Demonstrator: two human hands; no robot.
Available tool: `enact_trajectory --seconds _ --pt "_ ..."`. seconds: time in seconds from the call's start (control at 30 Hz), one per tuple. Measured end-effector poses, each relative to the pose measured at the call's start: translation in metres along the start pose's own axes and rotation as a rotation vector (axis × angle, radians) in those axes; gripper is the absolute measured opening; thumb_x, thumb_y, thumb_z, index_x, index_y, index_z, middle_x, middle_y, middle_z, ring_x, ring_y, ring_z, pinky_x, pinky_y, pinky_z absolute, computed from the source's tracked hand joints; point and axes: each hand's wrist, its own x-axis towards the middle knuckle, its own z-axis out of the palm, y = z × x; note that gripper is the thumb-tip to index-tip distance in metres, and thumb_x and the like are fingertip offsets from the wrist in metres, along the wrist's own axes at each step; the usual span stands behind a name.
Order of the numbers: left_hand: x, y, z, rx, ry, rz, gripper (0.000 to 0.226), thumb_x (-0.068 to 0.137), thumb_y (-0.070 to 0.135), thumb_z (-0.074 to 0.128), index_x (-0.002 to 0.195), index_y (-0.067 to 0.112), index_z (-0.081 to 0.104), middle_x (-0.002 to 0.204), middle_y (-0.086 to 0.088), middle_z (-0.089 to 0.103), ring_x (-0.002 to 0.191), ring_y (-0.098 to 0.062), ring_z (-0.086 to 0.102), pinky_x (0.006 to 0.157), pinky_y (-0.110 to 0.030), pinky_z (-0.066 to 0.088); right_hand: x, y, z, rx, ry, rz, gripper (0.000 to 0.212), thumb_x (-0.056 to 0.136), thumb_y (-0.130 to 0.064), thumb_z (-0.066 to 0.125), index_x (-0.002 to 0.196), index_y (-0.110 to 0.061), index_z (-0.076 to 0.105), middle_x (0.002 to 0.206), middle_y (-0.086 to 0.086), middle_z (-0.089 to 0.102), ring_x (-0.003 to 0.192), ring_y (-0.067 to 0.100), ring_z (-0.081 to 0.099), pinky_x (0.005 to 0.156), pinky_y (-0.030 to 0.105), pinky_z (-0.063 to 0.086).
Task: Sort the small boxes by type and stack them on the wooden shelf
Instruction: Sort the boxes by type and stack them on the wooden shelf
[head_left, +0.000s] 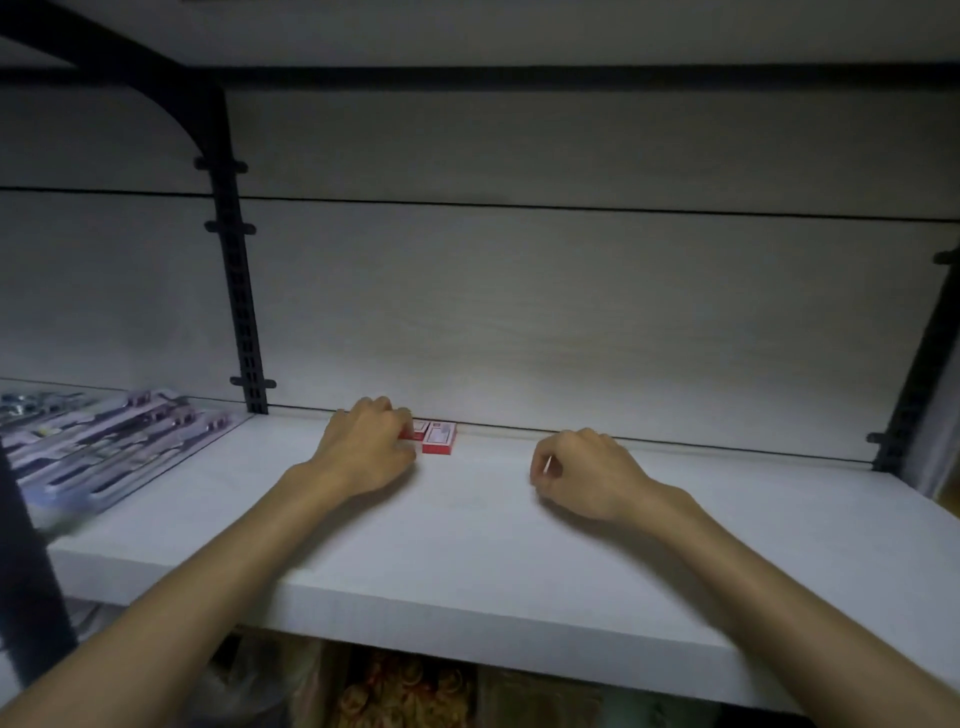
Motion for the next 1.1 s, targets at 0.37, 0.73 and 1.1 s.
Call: enact_trajectory --seconds 0.37,0.73,1.1 --pt "0.039 -0.072 0.028 -0.047 -0.110 0.158 0.046 0.092 0.035 0.054 0.139 0.033 0.052 0.121 -0.003 0.051 0.112 -0.023 0.050 0.089 -0.040 0.044 0.061 -0.056 0.024 -0.052 -0.037 0.008 0.025 0.089 -0.024 0.054 0.110 -0.026 0.068 0.108 -0.001 0.070 0.104 0.027 0.061 0.080 0.032 0.045" --pt "0.033 -0.078 0.023 -0.499 -0.201 0.101 0.044 0.077 0.063 0.070 0.107 0.036 0.052 0.092 0.010 0.065 0.082 -0.010 0.062 0.072 -0.033 0.052 0.084 -0.062 0.074 -0.094 0.061 -0.143 0.060 0.099 -0.052 0.045 0.154 -0.033 0.033 0.129 0.005 0.046 0.119 0.023 0.045 0.095 0.038 0.044" --pt "0.026 -0.074 0.007 -0.591 -0.614 0.311 0.077 0.066 -0.009 0.046 0.113 0.047 0.071 0.130 0.008 0.046 0.120 -0.012 0.042 0.084 -0.020 0.041 0.078 -0.052 0.070 0.127 0.140 -0.030 0.026 0.091 -0.034 0.061 0.114 -0.023 0.065 0.121 -0.002 0.056 0.116 0.017 0.048 0.092 0.034 0.045"
